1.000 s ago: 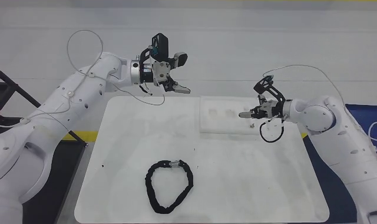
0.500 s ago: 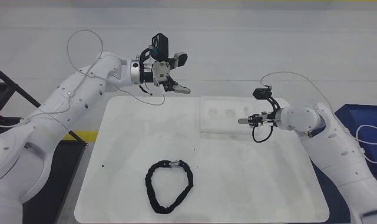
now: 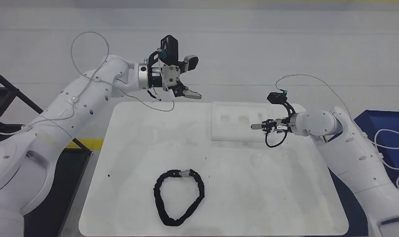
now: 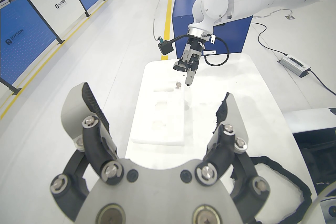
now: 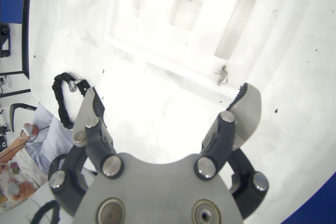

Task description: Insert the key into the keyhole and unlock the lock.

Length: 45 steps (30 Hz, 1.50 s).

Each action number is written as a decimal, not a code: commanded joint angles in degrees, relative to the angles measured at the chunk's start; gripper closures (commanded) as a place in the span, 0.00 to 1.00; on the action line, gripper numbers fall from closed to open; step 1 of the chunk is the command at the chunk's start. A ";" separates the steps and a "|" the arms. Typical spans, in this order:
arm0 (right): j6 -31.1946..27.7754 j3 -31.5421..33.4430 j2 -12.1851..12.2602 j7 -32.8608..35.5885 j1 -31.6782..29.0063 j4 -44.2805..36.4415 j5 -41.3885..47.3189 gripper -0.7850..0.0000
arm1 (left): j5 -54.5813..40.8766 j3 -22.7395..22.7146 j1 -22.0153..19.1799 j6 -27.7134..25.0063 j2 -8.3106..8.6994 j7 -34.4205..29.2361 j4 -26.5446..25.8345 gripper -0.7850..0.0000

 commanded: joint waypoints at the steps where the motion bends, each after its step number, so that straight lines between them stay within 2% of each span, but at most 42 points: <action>1: 0.00 0.00 0.00 0.00 0.00 0.00 -0.01 0.00 | 0.00 0.00 0.00 0.00 0.00 0.00 -0.01 0.00; 7: -0.30 0.06 -0.02 -0.60 -0.27 -0.11 0.13 0.00 | 0.00 0.00 0.00 0.00 0.00 0.00 -0.01 0.00; 17: -7.37 -4.32 -2.01 0.43 2.49 6.79 -1.39 0.00 | 0.00 0.00 0.00 0.00 0.00 0.00 -0.01 0.00; 27: -4.78 -10.02 -5.51 -0.86 6.64 15.13 -4.39 0.00 | 0.00 0.00 0.00 0.00 0.00 0.00 -0.01 0.00; 31: -2.61 -11.49 -6.59 -1.02 7.99 17.09 -6.24 0.16 | 0.00 0.00 0.00 0.00 0.00 0.00 -0.01 0.00; 33: -1.71 -11.96 -6.99 -0.67 8.57 17.91 -6.98 0.29 | 0.00 0.00 0.00 0.00 0.00 0.00 -0.01 0.00; 36: 0.04 -12.65 -7.47 -0.08 9.20 18.52 -8.56 0.36 | 0.00 0.00 0.00 0.00 0.00 0.00 -0.01 0.00; 37: 0.53 -12.78 -7.61 0.27 9.31 18.72 -8.77 0.44 | 0.00 0.00 0.00 0.00 0.00 0.00 -0.01 0.00; 41: 2.64 -13.40 -8.14 0.57 9.59 19.53 -10.37 0.44 | 0.00 0.00 0.00 0.00 0.00 0.00 -0.01 0.00; 45: 3.00 -13.65 -8.69 0.14 9.76 20.54 -10.79 0.57 | 0.00 0.00 0.00 0.00 0.00 0.00 -0.01 0.00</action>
